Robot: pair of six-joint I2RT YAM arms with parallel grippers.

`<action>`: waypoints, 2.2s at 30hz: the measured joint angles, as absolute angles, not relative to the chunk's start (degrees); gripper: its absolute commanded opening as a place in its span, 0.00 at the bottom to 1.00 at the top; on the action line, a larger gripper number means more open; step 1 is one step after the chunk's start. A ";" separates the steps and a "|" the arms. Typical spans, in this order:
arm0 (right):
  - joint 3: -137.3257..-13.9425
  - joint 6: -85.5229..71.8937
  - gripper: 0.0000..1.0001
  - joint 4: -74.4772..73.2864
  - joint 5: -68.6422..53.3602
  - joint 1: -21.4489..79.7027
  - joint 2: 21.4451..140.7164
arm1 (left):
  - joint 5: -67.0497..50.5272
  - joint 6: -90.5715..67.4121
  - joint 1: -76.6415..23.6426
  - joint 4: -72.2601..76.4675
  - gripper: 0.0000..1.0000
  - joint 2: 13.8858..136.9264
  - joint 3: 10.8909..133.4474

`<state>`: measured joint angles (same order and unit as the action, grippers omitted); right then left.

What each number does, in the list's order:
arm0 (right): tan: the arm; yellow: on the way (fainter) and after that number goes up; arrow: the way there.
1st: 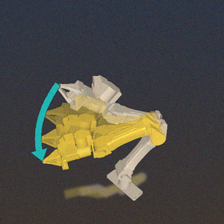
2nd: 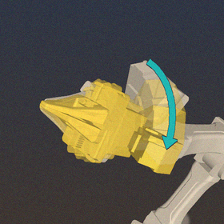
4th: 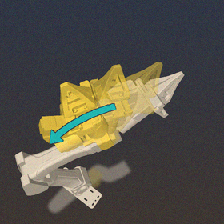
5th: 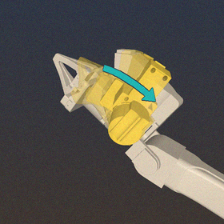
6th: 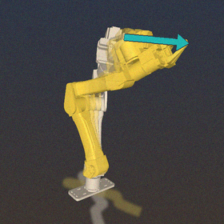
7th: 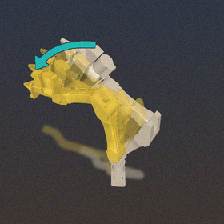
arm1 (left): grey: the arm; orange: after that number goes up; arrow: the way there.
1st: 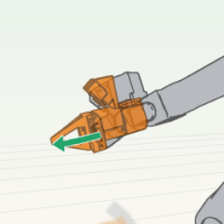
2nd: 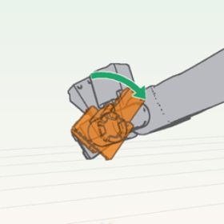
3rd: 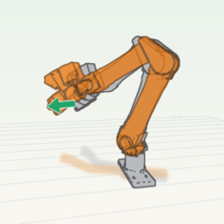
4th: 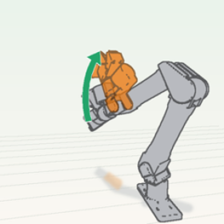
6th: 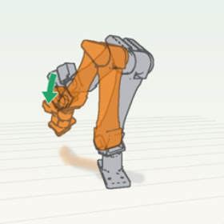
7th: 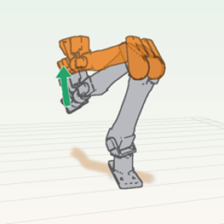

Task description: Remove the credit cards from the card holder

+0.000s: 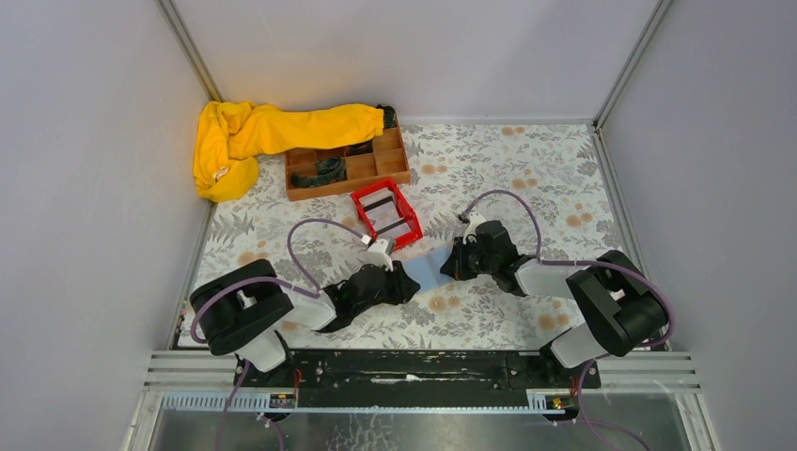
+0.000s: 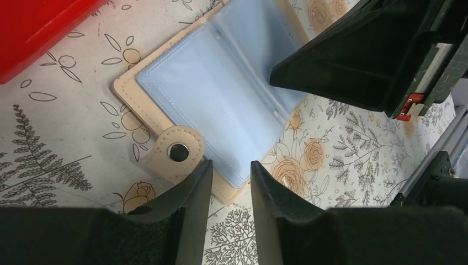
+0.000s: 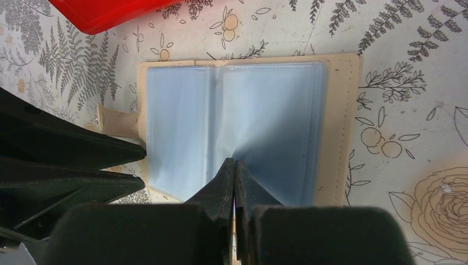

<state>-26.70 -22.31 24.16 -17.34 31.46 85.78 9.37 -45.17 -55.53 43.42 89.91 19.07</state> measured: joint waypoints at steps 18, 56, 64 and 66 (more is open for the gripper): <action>-26.37 -23.44 0.00 26.61 -18.31 31.46 87.00 | 5.17 -46.76 -52.18 48.03 0.40 92.53 19.07; -25.43 -24.01 0.06 23.27 -17.52 31.46 81.19 | 1.13 -45.76 -50.09 52.12 0.57 92.90 23.81; -23.70 -25.36 0.71 20.71 -4.67 31.55 67.88 | 9.10 -35.64 -51.77 40.36 1.00 80.16 24.62; -22.63 -25.45 0.72 19.84 -0.51 31.55 64.95 | 10.70 -34.11 -52.07 38.46 1.00 76.90 24.62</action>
<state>-22.63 -25.45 19.84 -0.51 31.55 64.95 10.70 -34.11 -52.07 38.46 76.90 24.62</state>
